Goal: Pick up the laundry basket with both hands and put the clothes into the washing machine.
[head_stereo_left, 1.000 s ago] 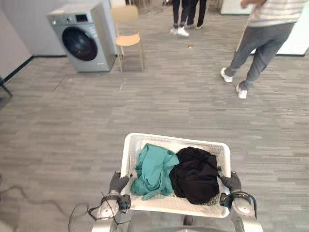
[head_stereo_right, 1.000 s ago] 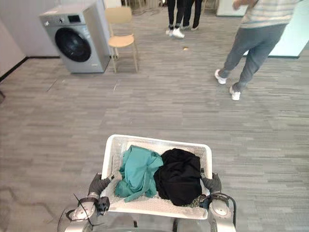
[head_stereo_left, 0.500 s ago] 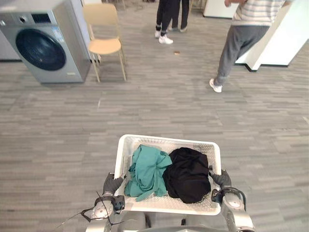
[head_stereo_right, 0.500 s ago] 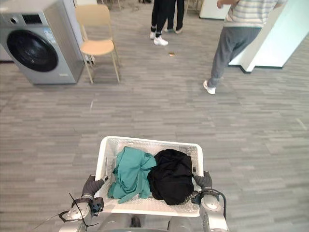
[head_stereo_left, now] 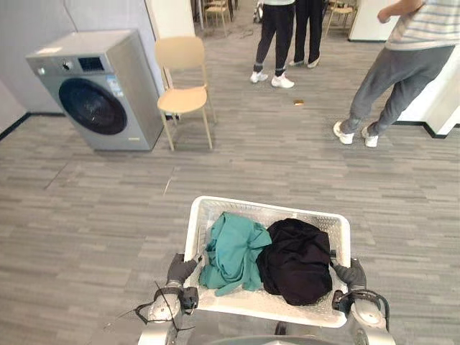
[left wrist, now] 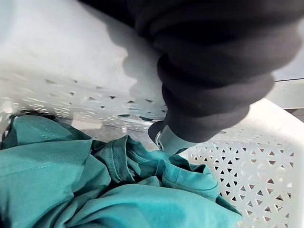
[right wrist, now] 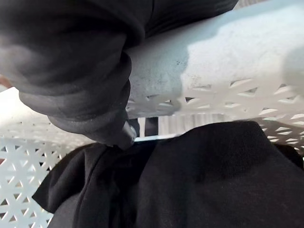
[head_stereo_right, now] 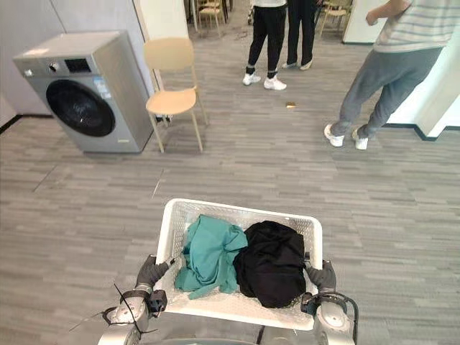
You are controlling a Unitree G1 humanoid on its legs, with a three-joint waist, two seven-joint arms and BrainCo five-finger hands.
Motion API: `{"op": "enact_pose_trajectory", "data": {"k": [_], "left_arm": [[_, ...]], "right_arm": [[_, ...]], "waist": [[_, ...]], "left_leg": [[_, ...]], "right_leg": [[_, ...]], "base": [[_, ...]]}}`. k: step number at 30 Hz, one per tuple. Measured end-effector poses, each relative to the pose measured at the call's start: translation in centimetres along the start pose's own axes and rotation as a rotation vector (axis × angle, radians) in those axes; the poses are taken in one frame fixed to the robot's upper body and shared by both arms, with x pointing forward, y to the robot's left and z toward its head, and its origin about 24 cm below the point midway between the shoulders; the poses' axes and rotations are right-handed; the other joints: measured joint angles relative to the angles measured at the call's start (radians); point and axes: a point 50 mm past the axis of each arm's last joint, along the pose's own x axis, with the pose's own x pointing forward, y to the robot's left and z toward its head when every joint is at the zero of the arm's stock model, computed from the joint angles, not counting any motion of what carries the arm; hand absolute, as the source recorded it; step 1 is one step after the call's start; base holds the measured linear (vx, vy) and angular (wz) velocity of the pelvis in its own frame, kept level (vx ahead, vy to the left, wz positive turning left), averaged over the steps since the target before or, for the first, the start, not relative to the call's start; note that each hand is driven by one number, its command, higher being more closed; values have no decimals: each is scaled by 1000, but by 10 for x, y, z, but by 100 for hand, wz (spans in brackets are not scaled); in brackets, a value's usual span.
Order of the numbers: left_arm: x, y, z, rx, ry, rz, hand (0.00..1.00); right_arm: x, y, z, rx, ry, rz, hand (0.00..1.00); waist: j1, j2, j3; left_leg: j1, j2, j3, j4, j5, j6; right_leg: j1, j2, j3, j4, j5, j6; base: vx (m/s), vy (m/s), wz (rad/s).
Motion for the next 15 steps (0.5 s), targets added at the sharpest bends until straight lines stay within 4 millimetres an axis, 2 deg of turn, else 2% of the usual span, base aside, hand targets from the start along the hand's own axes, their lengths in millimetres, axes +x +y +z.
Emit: {"op": "enact_pose_trajectory", "data": {"k": [1,2,3,4,5,6,7,10,12,13,15], "left_arm": [[1,0,1,2,-5,-1,100],[1,0,2,1,-7,0,100],[1,0,2,-4,-13,4,100],[1,-3,1,-9,-14,-2,100],[1,-6,-1,-13,-9,-11,100],[2,-2,-4,-3,3,-1,100],[4,2,-5,10,14,11,100],[5,6,-7,40,22,5,100],[7,7,-8,49,26,3,100],[8,10,-37,106,154,-9,100],[8,10,-37,106,154,-9,100]], "right_arm": [[0,0,1,3,-2,-2,100],[1,1,2,4,-6,-1,100],[3,2,4,5,-15,-2,100],[3,-1,4,-3,-15,-13,100],[3,-3,5,-13,-18,-16,100],[5,3,2,-2,1,-9,100],[3,8,-1,3,10,-5,100],[-2,10,-8,19,35,-18,100],[-1,11,-9,20,39,-16,100],[3,12,-45,-2,206,-23,100],[3,12,-45,-2,206,-23,100]], "waist": [[0,-15,3],[3,-21,6],[14,-29,10],[24,-21,2],[29,3,-12],[21,-21,-20],[21,-49,-29],[13,-99,-55],[10,-109,-62],[-30,-80,-57],[-30,-80,-57]], "left_leg": [[-40,24,60,-74,-26,41],[-52,41,94,-145,-38,59],[-48,47,149,-355,-47,73],[-10,9,140,-688,3,43],[1,0,117,-827,133,44],[24,-28,122,-863,143,32],[58,-52,142,-918,145,34],[121,-109,188,-1045,177,53],[151,-125,211,-1095,190,55],[174,-157,156,-1233,278,52],[174,-157,156,-1233,278,52]], "right_leg": [[56,-5,2,-63,10,8],[81,-7,6,-85,16,12],[112,-15,18,-115,20,19],[119,-20,35,-122,19,24],[119,-8,50,-121,15,34],[129,-29,68,-129,-10,73],[139,-54,76,-140,-6,80],[137,-98,83,-152,2,92],[136,-108,94,-159,3,93],[119,-88,135,-225,10,118],[119,-88,136,-225,10,118]], "base": [[454,-72,-4],[422,-33,-17],[375,42,-38],[350,78,-46],[317,126,-44],[311,103,-31],[314,91,-23],[262,88,-13],[113,55,-15],[26,14,-9],[0,0,0]]}}
